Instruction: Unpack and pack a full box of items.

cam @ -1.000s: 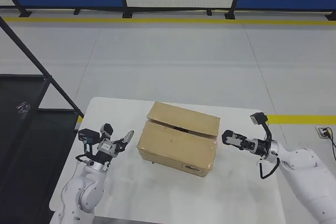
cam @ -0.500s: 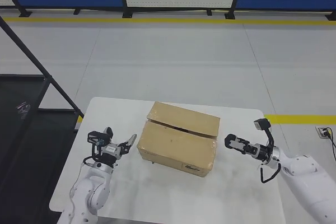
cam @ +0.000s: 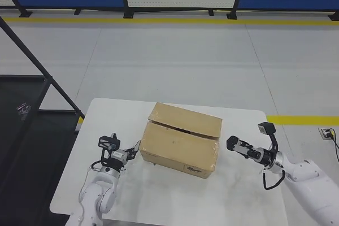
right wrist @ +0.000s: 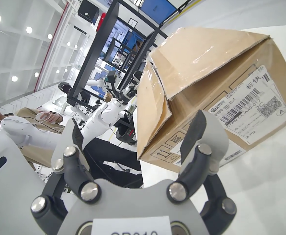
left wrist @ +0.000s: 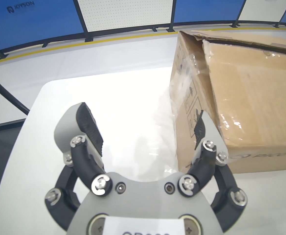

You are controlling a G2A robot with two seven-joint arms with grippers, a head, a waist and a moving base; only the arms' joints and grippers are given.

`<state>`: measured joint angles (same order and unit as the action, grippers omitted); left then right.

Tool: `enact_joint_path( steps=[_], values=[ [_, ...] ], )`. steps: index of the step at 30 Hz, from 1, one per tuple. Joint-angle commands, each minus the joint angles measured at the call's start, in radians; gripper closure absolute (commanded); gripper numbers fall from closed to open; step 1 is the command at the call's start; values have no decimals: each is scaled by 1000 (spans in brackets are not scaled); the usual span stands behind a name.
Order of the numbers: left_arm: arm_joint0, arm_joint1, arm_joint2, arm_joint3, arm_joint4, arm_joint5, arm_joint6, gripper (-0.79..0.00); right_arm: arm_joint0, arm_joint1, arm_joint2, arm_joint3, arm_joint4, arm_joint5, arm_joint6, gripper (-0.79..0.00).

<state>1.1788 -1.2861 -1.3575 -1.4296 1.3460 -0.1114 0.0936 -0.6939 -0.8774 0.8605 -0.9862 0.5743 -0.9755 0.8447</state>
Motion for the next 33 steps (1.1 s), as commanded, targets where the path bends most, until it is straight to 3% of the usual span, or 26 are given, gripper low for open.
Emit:
enact_joint_path(
  steps=[1,23,28,33],
  values=[
    [0,0,3,-1,-1,-7,1,-785,7,2,-4,18,11,6,6,-785],
    [28,10,15,-31,50,-125,36,-785,53,-18,-62,-9,79,32,32,-785],
    [24,10,14,-30,41,-128,36,-785,33,4,-64,-87,103,23,23,-785],
    [20,10,13,-36,39,-125,34,-785,-4,57,-89,-203,14,-33,-32,-785]
  ],
)
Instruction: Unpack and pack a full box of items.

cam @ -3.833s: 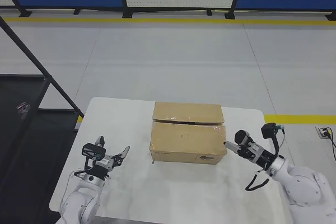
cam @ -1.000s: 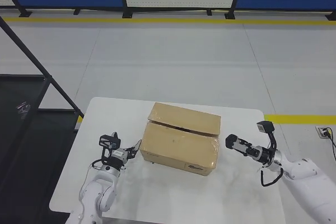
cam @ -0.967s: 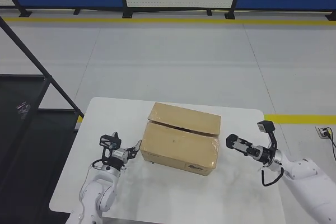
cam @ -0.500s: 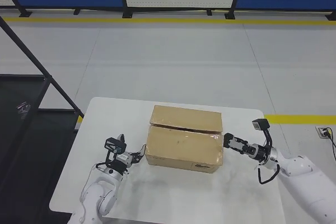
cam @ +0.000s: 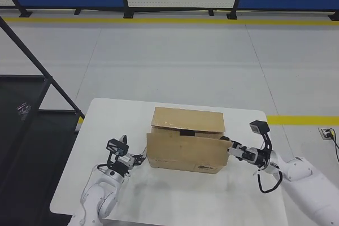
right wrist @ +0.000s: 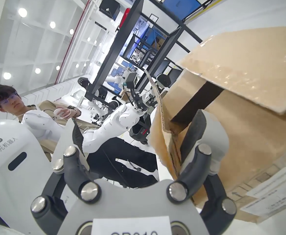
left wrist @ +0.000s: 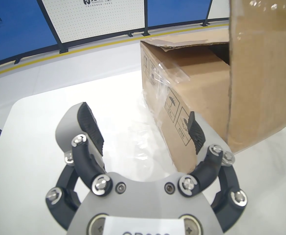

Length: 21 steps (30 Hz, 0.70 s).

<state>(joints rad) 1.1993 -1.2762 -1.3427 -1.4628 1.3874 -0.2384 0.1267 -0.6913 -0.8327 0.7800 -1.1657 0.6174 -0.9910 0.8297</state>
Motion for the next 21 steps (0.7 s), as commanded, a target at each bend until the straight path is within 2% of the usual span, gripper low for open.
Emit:
enact_joint_path(
  steps=[1,3,11,12,13,15,21],
  values=[
    [-1,0,-5,-7,-12,1,4,-785,-13,26,-15,-47,-54,-21,-21,-785],
    [0,1,-14,-15,-32,-4,9,-785,-21,44,-20,-78,-84,-21,-21,-785],
    [0,1,-14,-15,-32,-4,9,-785,-21,44,-20,-78,-84,-21,-21,-785],
    [-3,1,-24,-31,-58,-18,22,-785,-24,50,-26,-99,-138,-21,-21,-785],
    [4,5,-53,-41,-105,-61,29,-785,-39,69,-14,-134,-215,-21,-22,-785],
    [14,12,-79,-53,-116,-103,16,-785,-85,93,37,-166,-185,-21,-22,-785],
    [17,14,-78,-60,-120,-116,2,-785,-191,118,182,-212,-114,-21,-22,-785]
  ],
)
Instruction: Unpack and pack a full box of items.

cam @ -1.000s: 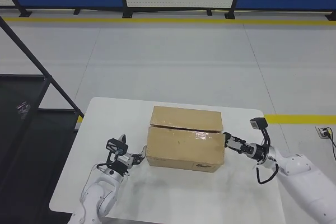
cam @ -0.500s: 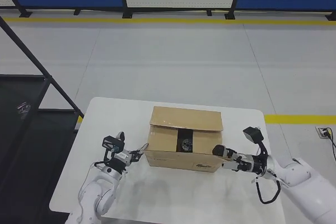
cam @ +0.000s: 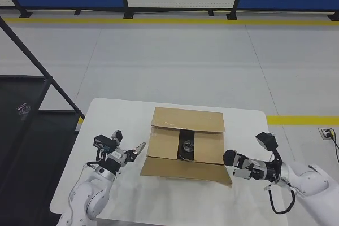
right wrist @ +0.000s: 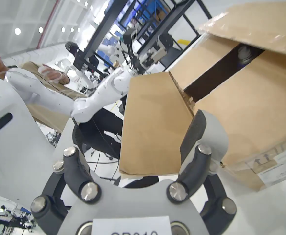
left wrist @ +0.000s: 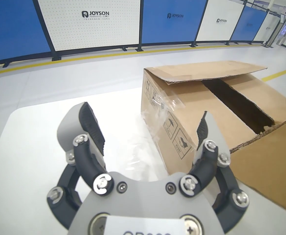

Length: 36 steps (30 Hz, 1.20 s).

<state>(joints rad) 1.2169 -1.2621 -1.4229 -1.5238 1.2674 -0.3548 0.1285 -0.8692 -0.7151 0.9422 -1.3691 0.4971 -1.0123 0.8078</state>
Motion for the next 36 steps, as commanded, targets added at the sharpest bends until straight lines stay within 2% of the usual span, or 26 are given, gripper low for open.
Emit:
enact_joint_path(
  steps=[1,5,10,17,23,26,31,36],
  values=[
    [0,0,4,2,-1,0,2,-785,-25,1,37,-14,7,0,0,-785],
    [6,1,-2,-2,-21,-12,16,-785,-55,4,68,-36,-23,0,0,-785],
    [24,7,-36,-20,-77,-64,41,-785,-52,10,48,-57,-103,0,0,-785],
    [61,26,-74,-73,-58,-225,44,-785,-32,29,-6,-84,-208,0,0,-785],
    [78,46,-68,-107,71,-383,-12,-785,-26,39,-33,-88,-224,0,0,-785],
    [74,52,-53,-100,130,-424,-42,-785,-28,36,-58,-96,-138,0,0,-785],
    [59,58,-25,-77,191,-427,-67,-785,30,22,-127,-45,93,1,1,-785],
    [42,60,-3,-51,225,-395,-82,-785,122,-11,-172,42,431,99,99,-785]
  ],
)
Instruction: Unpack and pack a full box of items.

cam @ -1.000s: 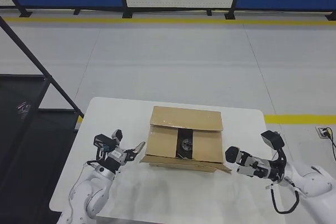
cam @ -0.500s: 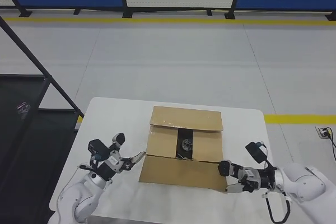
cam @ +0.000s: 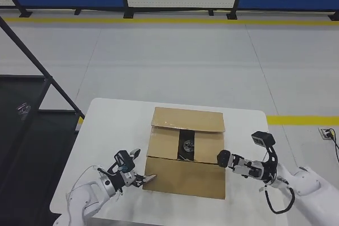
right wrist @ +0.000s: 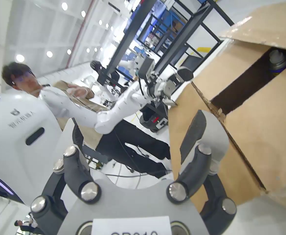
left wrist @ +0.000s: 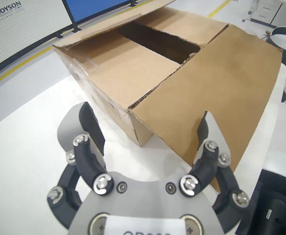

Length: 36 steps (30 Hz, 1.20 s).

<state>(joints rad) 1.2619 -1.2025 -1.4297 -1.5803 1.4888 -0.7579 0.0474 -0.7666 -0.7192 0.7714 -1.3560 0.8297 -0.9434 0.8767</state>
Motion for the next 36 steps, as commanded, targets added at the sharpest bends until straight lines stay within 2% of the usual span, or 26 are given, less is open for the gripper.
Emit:
enact_joint_path(
  steps=[1,11,16,21,26,36],
  values=[
    [-5,0,8,12,2,11,1,-785,19,-7,-1,29,99,30,30,-785],
    [-9,1,11,18,-1,12,1,-785,15,-8,-3,27,105,45,21,-785],
    [-5,1,15,12,0,21,-1,-785,21,-25,-6,7,93,246,-72,-785],
    [8,4,26,-9,16,44,-1,-785,52,-50,-12,50,137,418,-60,-785],
    [14,7,32,-13,17,54,8,-785,88,-81,-27,103,126,516,-75,-785],
    [31,14,25,-25,9,89,29,-785,158,-150,-58,170,60,635,-206,-785]
  ],
)
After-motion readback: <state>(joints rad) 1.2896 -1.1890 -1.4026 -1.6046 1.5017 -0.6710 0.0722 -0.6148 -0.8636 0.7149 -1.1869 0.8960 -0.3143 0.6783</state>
